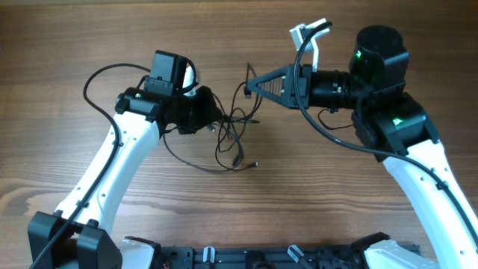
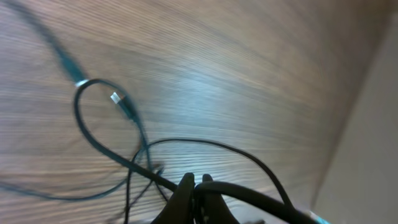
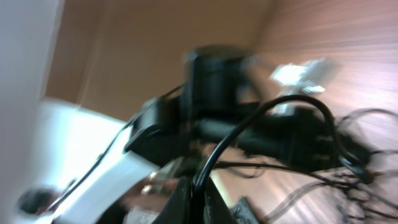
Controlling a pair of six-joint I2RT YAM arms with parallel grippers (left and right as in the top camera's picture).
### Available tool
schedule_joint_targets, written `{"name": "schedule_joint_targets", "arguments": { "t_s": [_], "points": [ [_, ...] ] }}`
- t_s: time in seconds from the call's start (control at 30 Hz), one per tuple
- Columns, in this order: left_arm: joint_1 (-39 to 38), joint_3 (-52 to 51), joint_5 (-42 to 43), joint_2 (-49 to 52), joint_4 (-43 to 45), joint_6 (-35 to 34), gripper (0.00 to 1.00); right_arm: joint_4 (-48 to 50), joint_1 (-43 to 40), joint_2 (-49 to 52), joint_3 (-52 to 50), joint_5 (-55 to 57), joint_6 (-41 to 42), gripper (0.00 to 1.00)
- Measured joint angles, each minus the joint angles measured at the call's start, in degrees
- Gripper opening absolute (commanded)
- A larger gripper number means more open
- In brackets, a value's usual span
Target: Untangle cables
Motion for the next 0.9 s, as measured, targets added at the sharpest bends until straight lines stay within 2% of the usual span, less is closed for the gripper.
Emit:
{"name": "schedule_joint_targets", "arguments": {
  "t_s": [0.13,0.2,0.23,0.43,0.5,0.57,0.67,0.73,0.9],
  "points": [
    [0.5,0.0,-4.3,0.2,-2.8,-0.4,0.04,-8.0,-3.4,0.0,0.0,9.2,-3.1,0.05],
    [1.0,0.0,-6.6,0.2,-4.2,-0.9,0.04,-12.9,-5.9,0.0,0.0,17.0,-4.5,0.09],
    [1.2,0.0,-7.2,0.2,-4.4,-1.1,0.04,-16.0,-6.5,0.0,0.1,20.3,-5.0,0.15],
    [2.6,0.0,-10.2,0.2,-4.9,-1.6,0.04,-27.0,-9.6,0.1,0.0,40.9,-7.4,0.66],
    [2.7,0.0,-10.3,0.2,-4.3,-1.7,0.04,-28.5,-9.6,0.1,0.0,43.8,-8.2,0.76],
    [2.7,0.0,-9.5,0.2,-3.0,-1.7,0.04,-29.7,-9.6,0.1,0.0,44.4,-8.5,0.78],
    [2.7,0.0,-5.7,0.3,0.0,-1.7,0.04,-30.7,-9.6,0.1,0.0,42.6,-9.8,0.81],
    [2.7,-0.2,-0.1,0.3,4.6,-1.5,0.04,-30.7,-9.4,0.2,0.0,38.3,-12.1,0.83],
    [2.8,-0.5,19.6,0.6,22.0,-2.2,0.04,-30.7,-7.5,2.4,0.0,28.3,-19.5,0.88]
  ]
}}
